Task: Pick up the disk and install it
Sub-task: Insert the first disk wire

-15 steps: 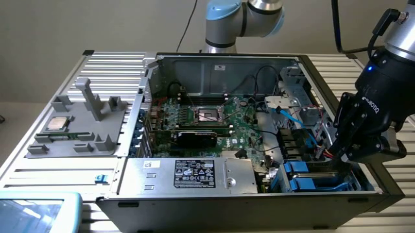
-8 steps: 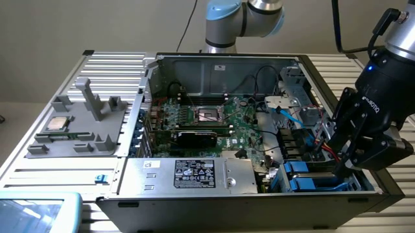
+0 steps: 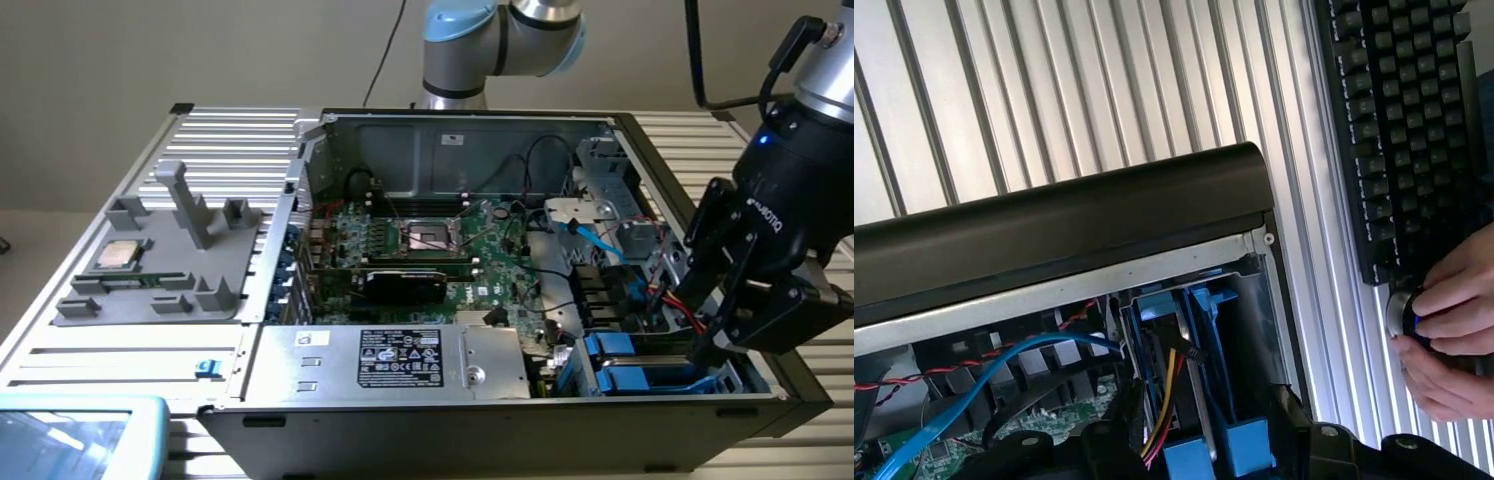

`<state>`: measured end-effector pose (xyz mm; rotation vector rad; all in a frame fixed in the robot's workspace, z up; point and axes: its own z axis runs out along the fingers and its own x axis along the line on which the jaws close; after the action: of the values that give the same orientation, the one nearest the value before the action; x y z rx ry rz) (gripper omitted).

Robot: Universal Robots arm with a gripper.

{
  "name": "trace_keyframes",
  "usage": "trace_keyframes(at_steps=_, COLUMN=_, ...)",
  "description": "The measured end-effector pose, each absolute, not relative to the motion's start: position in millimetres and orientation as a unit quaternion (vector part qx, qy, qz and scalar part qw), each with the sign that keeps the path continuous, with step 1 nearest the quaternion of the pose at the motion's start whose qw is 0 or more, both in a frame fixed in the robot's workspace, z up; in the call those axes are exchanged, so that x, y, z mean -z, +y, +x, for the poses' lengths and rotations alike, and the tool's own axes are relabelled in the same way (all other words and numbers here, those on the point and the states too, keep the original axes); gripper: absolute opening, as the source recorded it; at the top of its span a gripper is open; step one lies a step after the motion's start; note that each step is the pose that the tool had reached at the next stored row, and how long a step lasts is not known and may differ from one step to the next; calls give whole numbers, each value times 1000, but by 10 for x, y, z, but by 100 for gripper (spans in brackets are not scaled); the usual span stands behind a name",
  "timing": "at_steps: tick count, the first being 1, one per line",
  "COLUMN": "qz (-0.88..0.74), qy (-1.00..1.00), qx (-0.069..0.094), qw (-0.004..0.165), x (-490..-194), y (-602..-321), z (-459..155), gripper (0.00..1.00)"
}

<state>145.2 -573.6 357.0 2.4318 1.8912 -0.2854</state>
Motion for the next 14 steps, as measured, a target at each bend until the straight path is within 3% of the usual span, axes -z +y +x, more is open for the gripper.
trace_keyframes(at_steps=4, qz=786, qy=613, qx=82, qw=10, x=-3574, y=-5736, z=1467, gripper=61)
trace_keyframes(at_steps=14, qz=785, qy=617, qx=36, qw=-49, x=-3574, y=-5736, z=1474, gripper=61)
